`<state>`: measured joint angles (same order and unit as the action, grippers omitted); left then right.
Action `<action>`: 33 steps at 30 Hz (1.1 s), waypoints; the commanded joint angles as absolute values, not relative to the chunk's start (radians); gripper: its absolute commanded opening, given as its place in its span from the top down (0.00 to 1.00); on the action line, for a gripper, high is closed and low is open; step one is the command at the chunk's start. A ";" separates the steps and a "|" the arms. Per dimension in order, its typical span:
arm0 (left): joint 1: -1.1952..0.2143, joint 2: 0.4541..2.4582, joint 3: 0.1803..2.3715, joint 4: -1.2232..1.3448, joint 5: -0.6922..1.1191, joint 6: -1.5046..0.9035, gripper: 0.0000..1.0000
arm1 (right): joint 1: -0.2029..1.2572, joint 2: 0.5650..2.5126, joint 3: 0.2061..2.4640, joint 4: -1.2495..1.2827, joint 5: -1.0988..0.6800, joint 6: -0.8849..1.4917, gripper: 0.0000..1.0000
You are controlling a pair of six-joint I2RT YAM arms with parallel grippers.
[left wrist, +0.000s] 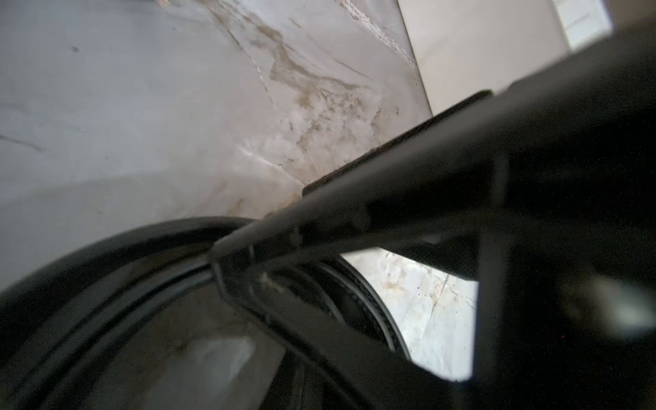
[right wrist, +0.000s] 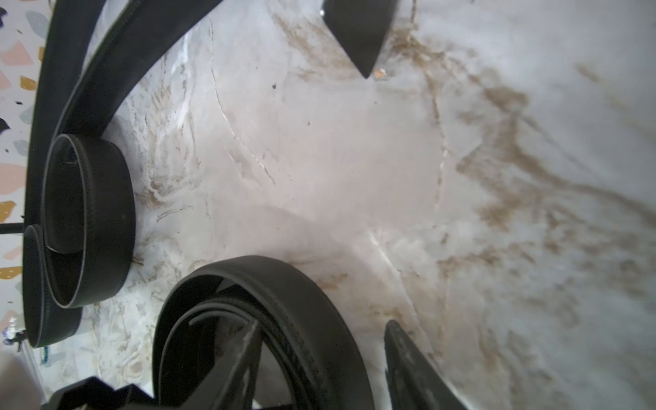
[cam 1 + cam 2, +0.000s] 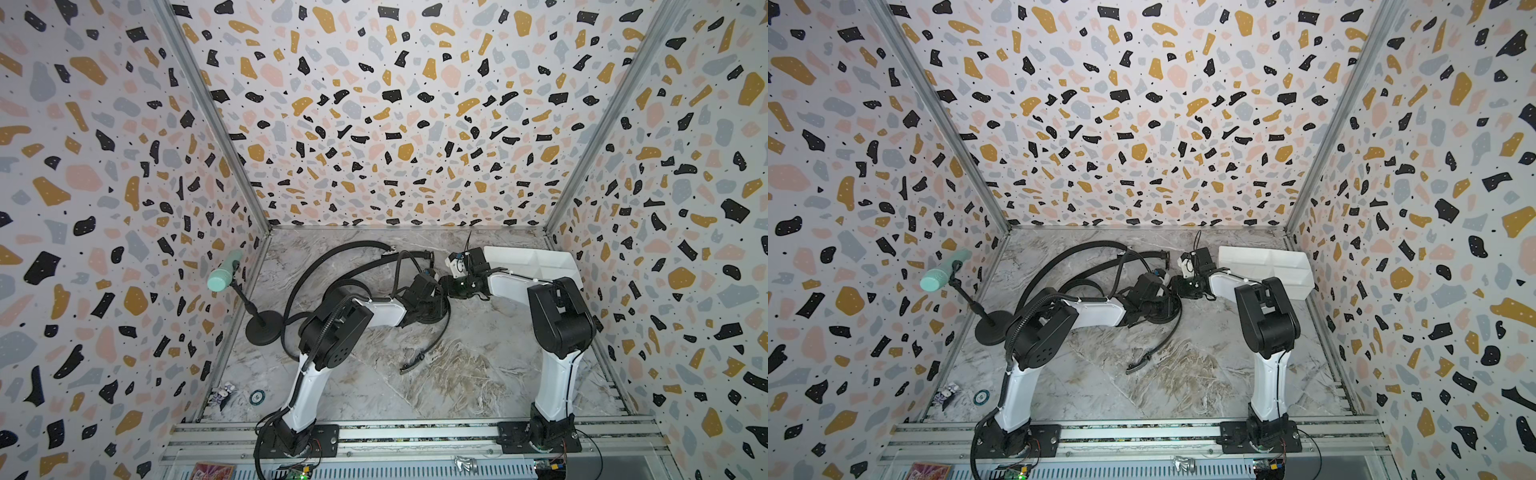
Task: Place the belts into the storage roll
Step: Roll the belt at the center of the board.
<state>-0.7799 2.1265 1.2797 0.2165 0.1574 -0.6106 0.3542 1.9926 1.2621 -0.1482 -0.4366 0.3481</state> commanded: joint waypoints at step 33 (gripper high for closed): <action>-0.788 2.012 1.219 0.156 0.186 -0.548 0.56 | 0.354 1.992 1.239 -0.353 -0.253 0.262 0.83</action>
